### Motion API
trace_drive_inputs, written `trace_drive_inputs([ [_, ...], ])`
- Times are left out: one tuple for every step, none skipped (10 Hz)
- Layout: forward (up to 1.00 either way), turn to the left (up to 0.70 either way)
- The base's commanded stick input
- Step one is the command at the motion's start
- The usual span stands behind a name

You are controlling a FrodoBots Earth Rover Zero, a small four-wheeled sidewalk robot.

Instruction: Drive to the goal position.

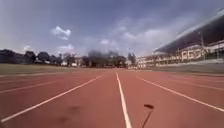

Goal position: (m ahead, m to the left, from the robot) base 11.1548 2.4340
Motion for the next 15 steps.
trace_drive_inputs([
  [0.70,0.00],
  [0.70,0.00],
  [0.70,0.00],
  [0.70,0.00],
  [0.70,0.00],
  [0.70,0.00],
  [0.70,0.00],
  [0.70,0.00],
  [0.70,0.00],
  [0.70,0.00],
  [0.70,0.00],
  [0.70,0.00],
  [0.70,0.00],
  [0.70,0.00],
  [0.70,0.00],
])
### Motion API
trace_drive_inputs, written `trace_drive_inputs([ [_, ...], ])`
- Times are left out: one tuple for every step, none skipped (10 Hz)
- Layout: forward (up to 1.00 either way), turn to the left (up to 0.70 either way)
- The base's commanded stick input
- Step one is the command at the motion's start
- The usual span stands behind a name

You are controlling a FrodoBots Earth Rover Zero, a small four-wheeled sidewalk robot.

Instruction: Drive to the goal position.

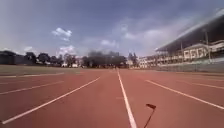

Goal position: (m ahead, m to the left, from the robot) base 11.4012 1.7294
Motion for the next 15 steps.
trace_drive_inputs([
  [0.70,0.00],
  [0.70,0.00],
  [0.70,0.00],
  [0.70,0.00],
  [0.70,0.00],
  [0.70,0.00],
  [0.70,0.00],
  [0.70,0.00],
  [0.70,0.00],
  [0.70,0.00],
  [0.70,0.00],
  [0.70,0.00],
  [0.70,0.00],
  [0.70,0.00],
  [0.70,0.00],
])
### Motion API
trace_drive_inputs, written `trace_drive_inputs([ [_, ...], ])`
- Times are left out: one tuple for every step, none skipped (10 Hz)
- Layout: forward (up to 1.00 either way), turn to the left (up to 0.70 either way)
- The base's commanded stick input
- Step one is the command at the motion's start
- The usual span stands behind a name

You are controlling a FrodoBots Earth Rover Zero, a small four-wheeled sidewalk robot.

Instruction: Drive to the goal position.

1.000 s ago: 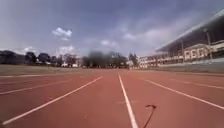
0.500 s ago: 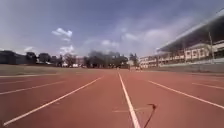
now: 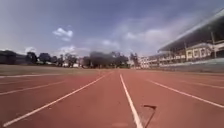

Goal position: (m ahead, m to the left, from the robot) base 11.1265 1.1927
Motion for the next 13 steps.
trace_drive_inputs([
  [0.70,0.00],
  [0.70,0.00],
  [0.70,0.00],
  [0.70,0.00],
  [0.70,0.00],
  [0.70,0.00],
  [0.70,0.00],
  [0.70,0.00],
  [0.70,-0.12],
  [0.70,-0.27],
  [0.70,-0.31],
  [0.70,-0.24],
  [0.70,-0.16],
])
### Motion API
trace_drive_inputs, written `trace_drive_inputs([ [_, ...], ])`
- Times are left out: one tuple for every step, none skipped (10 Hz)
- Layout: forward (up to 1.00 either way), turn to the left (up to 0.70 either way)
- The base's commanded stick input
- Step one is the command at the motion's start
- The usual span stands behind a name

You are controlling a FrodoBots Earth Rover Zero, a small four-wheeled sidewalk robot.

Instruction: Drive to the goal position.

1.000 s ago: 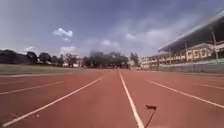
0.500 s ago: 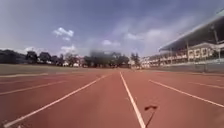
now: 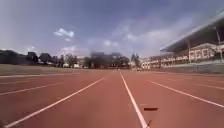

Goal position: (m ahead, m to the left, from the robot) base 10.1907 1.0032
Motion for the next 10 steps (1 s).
trace_drive_inputs([
  [0.70,-0.09],
  [0.70,-0.02],
  [0.70,0.00],
  [0.70,0.00],
  [0.70,0.00],
  [0.70,0.00],
  [0.70,0.00],
  [0.70,0.00],
  [0.70,0.00],
  [0.70,0.00],
])
